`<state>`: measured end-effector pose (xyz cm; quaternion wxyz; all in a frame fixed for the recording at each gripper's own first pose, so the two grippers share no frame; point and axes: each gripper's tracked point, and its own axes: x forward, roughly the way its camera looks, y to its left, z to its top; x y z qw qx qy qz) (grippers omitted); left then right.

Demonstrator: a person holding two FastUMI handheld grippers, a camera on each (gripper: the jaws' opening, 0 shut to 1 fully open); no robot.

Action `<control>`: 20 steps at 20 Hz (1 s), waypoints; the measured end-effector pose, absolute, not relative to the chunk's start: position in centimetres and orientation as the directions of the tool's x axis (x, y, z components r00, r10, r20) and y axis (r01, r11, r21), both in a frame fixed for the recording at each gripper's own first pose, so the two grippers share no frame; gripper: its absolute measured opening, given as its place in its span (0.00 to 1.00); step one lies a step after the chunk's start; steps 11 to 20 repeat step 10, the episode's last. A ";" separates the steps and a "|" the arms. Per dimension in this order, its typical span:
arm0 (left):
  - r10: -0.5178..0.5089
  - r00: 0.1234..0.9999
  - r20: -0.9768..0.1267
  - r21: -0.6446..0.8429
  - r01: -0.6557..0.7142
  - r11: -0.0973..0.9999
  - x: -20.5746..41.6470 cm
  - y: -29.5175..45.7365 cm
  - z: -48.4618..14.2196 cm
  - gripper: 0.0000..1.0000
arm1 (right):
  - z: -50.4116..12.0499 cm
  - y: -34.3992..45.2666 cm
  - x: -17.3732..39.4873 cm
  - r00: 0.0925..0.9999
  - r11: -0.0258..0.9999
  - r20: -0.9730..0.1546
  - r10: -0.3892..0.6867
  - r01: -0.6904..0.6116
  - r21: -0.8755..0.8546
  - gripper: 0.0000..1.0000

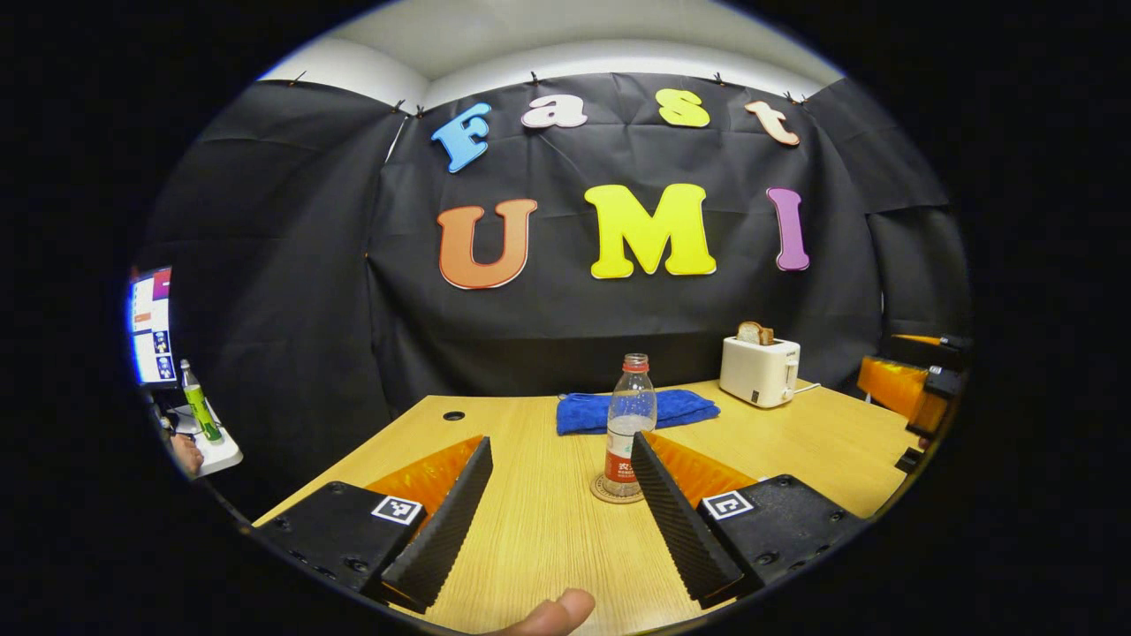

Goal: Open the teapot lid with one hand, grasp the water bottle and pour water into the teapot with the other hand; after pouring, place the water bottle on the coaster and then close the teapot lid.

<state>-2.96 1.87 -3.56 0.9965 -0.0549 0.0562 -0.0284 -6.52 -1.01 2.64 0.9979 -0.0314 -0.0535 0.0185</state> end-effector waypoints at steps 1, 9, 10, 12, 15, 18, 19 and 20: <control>-0.061 0.992 -0.109 -0.116 0.048 0.992 -2.9 1.7 -3.6 0.99 | 3.1 -1.5 -6.8 0.993 0.998 0.115 0.025 -0.019 -0.058 0.95; -0.048 0.992 -0.117 -0.094 0.037 0.995 -3.1 1.6 -4.2 0.99 | 1.7 -1.9 -6.4 0.999 0.999 0.045 0.009 -0.007 -0.031 0.95; -0.048 0.992 -0.114 -0.092 0.038 0.995 -2.9 1.6 -4.2 0.99 | 1.4 -1.8 -6.1 0.999 0.999 0.035 0.010 -0.009 -0.038 0.95; -0.048 0.992 -0.114 -0.092 0.038 0.995 -2.9 1.6 -4.2 0.99 | 1.4 -1.8 -6.1 0.999 0.999 0.035 0.010 -0.009 -0.038 0.95; -0.048 0.992 -0.114 -0.092 0.038 0.995 -2.9 1.6 -4.2 0.99 | 1.4 -1.8 -6.1 0.999 0.999 0.035 0.010 -0.009 -0.038 0.95; -0.048 0.992 -0.114 -0.092 0.038 0.995 -2.9 1.6 -4.2 0.99 | 1.4 -1.8 -6.1 0.999 0.999 0.035 0.010 -0.009 -0.038 0.95; -0.048 0.992 -0.114 -0.092 0.038 0.995 -2.9 1.6 -4.2 0.99 | 1.4 -1.8 -6.1 0.999 0.999 0.035 0.010 -0.009 -0.038 0.95; -0.048 0.992 -0.114 -0.092 0.038 0.995 -2.9 1.6 -4.2 0.99 | 1.4 -1.8 -6.1 0.999 0.999 0.035 0.010 -0.009 -0.038 0.95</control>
